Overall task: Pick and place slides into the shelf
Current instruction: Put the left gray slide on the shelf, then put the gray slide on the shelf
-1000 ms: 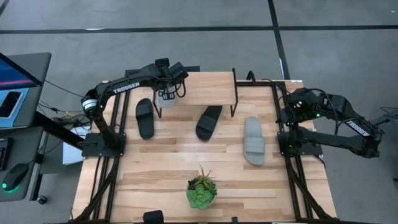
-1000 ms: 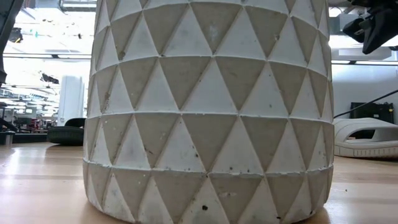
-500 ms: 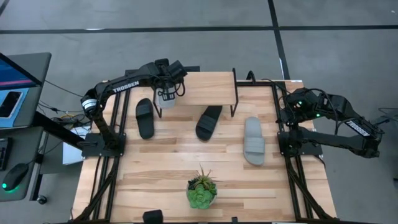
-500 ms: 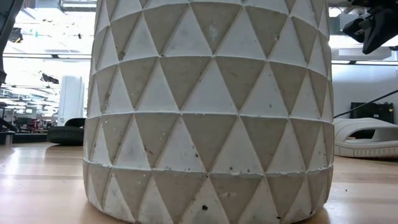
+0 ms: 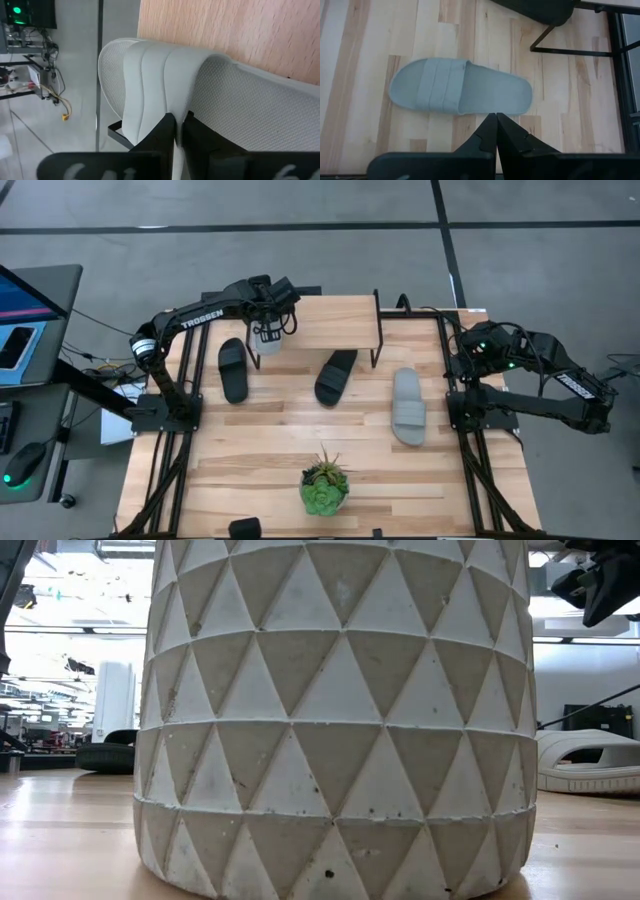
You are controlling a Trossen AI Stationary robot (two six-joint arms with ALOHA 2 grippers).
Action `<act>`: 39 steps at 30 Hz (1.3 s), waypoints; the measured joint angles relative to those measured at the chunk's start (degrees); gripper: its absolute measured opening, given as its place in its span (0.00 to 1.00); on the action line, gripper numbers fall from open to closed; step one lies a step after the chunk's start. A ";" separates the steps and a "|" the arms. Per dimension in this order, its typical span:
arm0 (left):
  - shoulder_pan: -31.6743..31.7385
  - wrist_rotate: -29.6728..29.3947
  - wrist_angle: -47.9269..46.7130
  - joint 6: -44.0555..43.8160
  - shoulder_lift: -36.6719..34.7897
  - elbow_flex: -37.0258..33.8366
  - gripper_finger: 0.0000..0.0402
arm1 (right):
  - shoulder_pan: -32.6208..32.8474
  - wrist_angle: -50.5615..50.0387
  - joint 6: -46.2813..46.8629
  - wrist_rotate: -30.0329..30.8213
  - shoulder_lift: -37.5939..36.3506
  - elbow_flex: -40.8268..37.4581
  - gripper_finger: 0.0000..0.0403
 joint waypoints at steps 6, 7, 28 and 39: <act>0.00 0.79 -0.28 -0.51 0.04 0.00 0.16 | 0.00 0.00 0.00 0.00 0.00 0.00 0.00; 0.00 0.32 -0.36 -0.53 0.04 -0.02 0.19 | 0.00 0.00 0.00 0.00 0.00 0.00 0.00; -0.53 -1.97 -4.22 2.13 0.09 0.60 0.46 | 0.00 0.00 0.00 -0.02 0.00 0.02 0.00; -1.71 -0.47 -7.76 2.41 0.09 4.09 0.46 | 0.00 0.00 0.00 -0.02 0.00 0.02 0.00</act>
